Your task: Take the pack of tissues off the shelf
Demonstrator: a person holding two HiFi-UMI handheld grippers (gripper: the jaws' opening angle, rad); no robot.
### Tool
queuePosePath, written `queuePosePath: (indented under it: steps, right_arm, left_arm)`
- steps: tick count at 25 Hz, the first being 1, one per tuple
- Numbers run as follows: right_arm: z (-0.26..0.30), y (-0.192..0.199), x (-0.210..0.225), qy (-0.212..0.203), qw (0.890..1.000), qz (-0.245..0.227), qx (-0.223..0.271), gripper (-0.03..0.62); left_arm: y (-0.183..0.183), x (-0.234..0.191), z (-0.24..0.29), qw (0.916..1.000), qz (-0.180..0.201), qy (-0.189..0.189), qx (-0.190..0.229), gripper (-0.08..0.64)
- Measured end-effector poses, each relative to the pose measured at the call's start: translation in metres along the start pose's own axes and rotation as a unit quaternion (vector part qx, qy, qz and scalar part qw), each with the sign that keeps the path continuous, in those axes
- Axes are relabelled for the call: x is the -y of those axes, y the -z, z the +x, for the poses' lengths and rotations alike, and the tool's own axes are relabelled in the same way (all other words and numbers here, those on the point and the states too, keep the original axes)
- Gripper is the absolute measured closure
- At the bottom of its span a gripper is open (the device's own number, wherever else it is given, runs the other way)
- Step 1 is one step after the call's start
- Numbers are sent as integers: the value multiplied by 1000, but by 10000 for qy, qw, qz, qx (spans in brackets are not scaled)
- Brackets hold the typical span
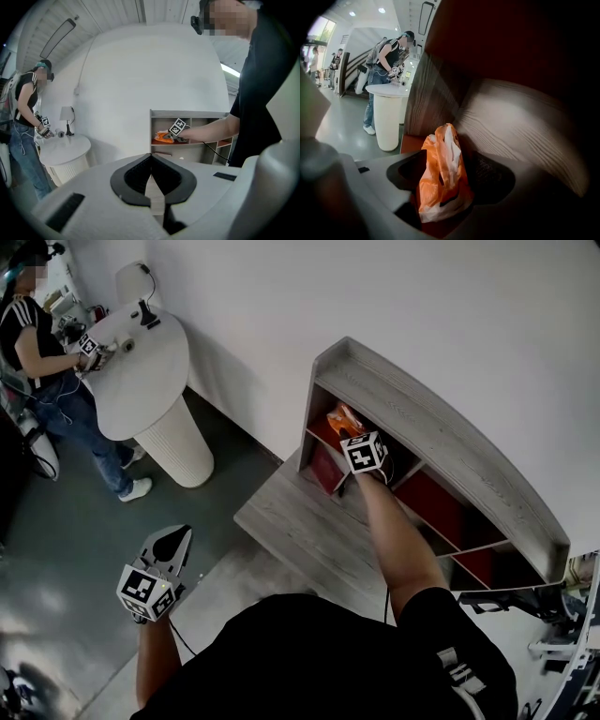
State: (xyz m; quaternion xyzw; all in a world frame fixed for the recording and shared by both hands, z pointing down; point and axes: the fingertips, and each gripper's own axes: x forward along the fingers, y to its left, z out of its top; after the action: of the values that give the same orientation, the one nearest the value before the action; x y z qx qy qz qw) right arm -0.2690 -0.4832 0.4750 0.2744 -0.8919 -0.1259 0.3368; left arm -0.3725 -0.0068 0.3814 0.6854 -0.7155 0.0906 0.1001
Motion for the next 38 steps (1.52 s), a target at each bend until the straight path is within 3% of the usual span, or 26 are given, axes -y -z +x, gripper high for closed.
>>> queuePosePath:
  steps: [8,13,20,38]
  right_arm:
    - [14,13,-4,-258,9991,75,-325,312]
    - [11,16,-3,-136,9988,-281,-364,487]
    - [3,17,3,-95,9988,-288,-371,555]
    - [-50,1,-5,58,9992,-340,-209,569]
  left_arm:
    - [0,-1,-5,10000,9,-39,-21,541]
    - [3,1,-10,9999,-92,-77,14,541]
    - [4,7,-13,10000,-71,-26,22,541]
    - [12,15,-33,9998,-118,130,120,541]
